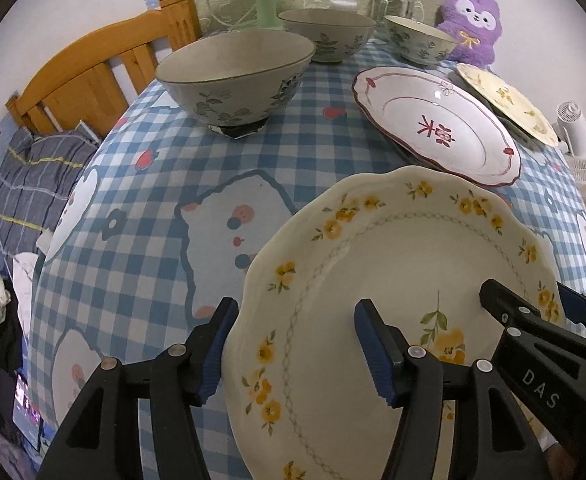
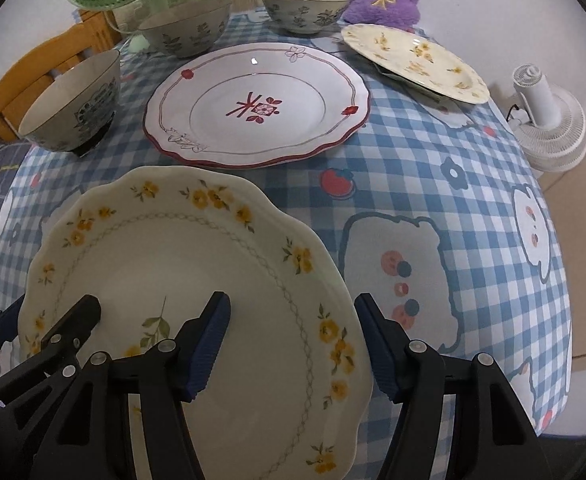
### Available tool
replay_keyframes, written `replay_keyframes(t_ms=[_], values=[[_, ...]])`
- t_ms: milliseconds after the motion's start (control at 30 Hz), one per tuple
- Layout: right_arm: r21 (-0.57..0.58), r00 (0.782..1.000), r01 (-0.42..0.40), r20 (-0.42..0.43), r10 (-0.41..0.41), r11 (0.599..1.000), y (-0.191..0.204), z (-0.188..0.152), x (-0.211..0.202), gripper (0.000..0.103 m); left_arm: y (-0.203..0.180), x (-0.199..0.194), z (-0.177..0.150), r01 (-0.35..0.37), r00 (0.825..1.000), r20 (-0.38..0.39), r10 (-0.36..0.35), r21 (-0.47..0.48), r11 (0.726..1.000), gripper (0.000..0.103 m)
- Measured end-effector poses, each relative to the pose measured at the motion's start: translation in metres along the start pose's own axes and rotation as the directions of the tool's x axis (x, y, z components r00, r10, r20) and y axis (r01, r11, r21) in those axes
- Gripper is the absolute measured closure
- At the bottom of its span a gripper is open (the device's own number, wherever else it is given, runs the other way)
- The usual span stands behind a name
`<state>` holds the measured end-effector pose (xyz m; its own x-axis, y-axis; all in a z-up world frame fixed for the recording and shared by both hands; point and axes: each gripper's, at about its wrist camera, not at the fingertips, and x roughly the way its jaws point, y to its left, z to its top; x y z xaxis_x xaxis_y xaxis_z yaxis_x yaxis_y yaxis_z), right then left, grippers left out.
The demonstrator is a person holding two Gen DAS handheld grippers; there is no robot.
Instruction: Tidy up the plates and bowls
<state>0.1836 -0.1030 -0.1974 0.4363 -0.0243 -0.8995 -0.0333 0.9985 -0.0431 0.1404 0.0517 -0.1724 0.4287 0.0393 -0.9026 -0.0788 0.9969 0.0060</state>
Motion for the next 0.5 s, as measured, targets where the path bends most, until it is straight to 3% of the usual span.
replay_keyframes(t_ms=[500], values=[[0.071,1.0,0.018,-0.019,-0.017,0.997,-0.042,-0.004,-0.007,0.035,-0.038,-0.009,-0.004,0.033,0.999,-0.009,-0.033,0.025,0.999,0.043]])
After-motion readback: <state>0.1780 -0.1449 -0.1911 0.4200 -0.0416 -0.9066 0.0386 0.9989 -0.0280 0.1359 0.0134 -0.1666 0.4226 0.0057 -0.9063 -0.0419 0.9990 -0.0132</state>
